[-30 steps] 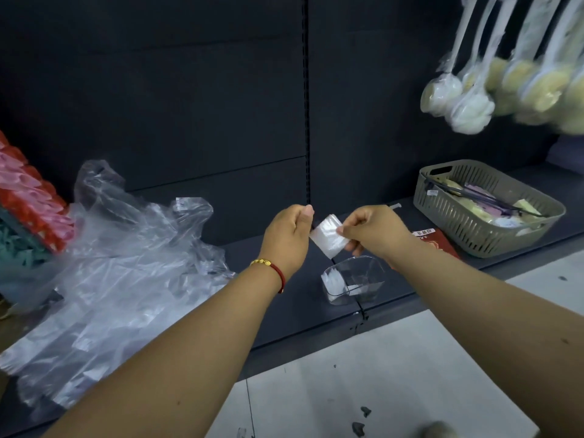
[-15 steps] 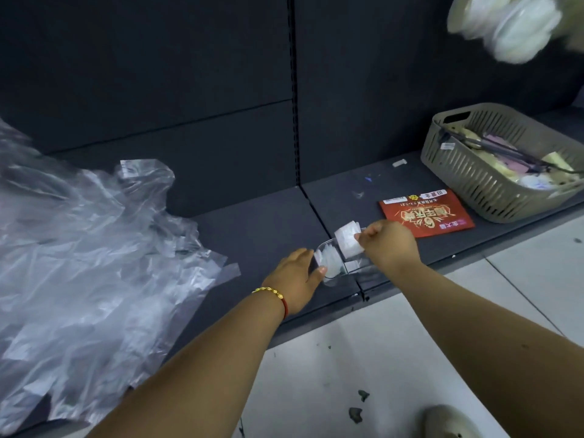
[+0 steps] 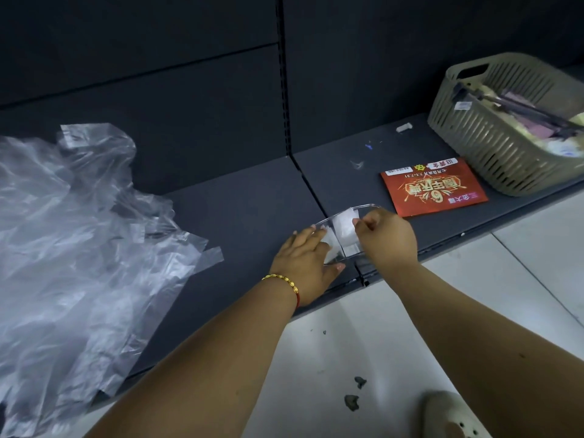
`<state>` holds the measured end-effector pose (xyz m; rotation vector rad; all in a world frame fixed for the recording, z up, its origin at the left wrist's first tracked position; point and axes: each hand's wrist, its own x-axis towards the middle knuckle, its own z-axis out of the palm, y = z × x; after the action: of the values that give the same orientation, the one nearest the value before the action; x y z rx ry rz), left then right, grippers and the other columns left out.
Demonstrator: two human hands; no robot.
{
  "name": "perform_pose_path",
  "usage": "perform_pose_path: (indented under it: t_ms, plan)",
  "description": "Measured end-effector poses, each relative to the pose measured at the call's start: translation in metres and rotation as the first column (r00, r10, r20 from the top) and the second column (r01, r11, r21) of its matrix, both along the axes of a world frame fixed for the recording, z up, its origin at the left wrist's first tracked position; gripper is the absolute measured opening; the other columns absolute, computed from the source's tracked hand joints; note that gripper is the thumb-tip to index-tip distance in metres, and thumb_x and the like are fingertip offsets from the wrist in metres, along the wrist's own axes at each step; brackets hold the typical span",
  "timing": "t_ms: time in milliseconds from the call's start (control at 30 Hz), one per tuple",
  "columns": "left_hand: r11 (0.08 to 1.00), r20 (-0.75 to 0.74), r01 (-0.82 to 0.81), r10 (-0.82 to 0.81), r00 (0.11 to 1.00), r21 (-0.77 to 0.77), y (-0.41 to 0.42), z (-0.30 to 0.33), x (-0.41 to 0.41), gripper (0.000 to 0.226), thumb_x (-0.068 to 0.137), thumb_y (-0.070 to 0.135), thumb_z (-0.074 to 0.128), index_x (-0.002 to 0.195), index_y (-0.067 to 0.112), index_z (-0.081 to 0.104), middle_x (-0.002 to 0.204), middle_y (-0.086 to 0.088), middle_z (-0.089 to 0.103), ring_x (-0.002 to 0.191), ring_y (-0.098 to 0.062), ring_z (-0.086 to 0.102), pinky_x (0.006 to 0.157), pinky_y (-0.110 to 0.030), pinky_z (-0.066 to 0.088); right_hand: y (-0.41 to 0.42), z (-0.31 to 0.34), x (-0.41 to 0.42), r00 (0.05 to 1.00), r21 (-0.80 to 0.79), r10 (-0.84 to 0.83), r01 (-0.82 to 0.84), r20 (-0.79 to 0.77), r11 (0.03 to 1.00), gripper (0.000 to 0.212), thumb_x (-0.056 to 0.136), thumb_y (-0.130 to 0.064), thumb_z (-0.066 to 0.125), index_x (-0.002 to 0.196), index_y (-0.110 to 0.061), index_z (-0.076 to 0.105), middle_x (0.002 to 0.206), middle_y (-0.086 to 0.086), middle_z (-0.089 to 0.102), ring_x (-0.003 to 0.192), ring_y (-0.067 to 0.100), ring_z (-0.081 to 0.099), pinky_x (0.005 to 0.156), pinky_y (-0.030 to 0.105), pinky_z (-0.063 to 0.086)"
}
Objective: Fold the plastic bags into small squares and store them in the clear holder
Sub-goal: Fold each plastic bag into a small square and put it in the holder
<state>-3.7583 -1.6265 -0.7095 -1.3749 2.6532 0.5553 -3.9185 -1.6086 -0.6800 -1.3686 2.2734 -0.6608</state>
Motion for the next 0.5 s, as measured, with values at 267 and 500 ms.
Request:
perform_pose_path:
  t_ms: [267,500]
  plan:
    - [0.991,0.019,0.086,-0.084,0.996,-0.102,-0.004,-0.006,0.003,0.055,0.101,0.051,0.032,0.146,0.02,0.04,0.145,0.006,0.042,0.145,-0.017,0.017,0.122,-0.035,-0.004,-0.005,-0.005,0.008,0.995,-0.043,0.091,-0.093,-0.044,0.995,0.029,0.098,-0.028,0.053,0.074,-0.012,0.06,0.069,0.007,0.062,0.064,0.025,0.059,0.058,0.029,0.044]
    - [0.999,-0.16,-0.039,0.043,0.986,0.03,-0.003,-0.01,0.01,0.045,0.104,0.038,0.037,0.144,0.018,0.045,0.155,0.004,0.034,0.145,-0.019,0.024,0.119,-0.027,0.01,-0.015,-0.019,0.016,0.965,0.082,0.182,-0.169,-0.188,0.982,0.039,0.098,-0.026,0.049,0.06,-0.019,0.043,0.057,-0.002,0.045,0.051,0.015,0.044,0.048,0.024,0.026]
